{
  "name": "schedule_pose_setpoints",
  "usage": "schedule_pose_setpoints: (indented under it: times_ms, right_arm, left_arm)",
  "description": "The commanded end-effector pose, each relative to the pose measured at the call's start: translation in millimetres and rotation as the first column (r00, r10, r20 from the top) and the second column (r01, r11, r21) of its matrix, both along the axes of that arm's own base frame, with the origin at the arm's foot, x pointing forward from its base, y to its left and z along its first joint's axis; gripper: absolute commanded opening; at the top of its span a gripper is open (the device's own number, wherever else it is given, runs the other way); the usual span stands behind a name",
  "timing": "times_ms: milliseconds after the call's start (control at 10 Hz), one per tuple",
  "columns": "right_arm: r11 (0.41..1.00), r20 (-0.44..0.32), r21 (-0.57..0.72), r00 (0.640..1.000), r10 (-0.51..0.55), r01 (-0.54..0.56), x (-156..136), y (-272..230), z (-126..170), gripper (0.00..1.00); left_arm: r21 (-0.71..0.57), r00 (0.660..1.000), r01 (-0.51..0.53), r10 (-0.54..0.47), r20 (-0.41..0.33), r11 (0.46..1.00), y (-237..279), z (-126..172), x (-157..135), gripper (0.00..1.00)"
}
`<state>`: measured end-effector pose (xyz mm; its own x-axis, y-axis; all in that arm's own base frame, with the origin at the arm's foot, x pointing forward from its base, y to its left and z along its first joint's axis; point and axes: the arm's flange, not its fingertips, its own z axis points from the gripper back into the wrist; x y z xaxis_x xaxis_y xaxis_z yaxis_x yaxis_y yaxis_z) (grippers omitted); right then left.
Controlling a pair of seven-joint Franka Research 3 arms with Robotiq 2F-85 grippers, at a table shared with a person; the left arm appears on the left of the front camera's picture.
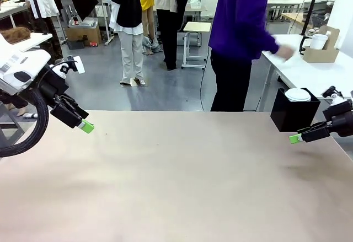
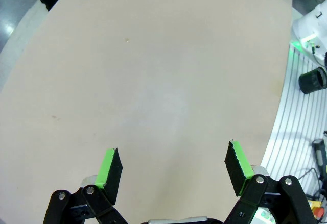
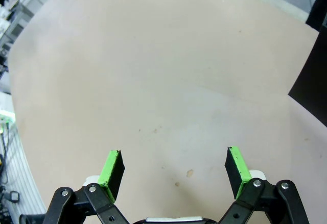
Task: Pour a drink into a cup and package it in a carrier.
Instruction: Insert the held 600 ml Paper Cup into the Cup Carrier.
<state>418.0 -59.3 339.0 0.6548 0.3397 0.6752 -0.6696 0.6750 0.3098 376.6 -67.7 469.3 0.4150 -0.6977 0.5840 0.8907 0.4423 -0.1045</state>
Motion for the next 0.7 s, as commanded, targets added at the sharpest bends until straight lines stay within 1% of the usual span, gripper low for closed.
schedule_pose_setpoints:
  times_ms: [0, 600]
  right_arm:
    - [1.0, -0.002, 0.008, 1.0, 0.004, -0.004, 0.7, -1.5, 0.8, 1.0]
    - [1.0, -0.002, 0.008, 1.0, 0.004, -0.004, 0.7, -1.5, 0.8, 1.0]
  left_arm:
    - [-0.012, 1.0, 0.008, -0.007, 0.003, 1.0, 0.0, -0.6, -0.1, 1.0]
    - [-0.012, 1.0, 0.008, -0.007, 0.003, 1.0, 0.0, -0.6, -0.1, 1.0]
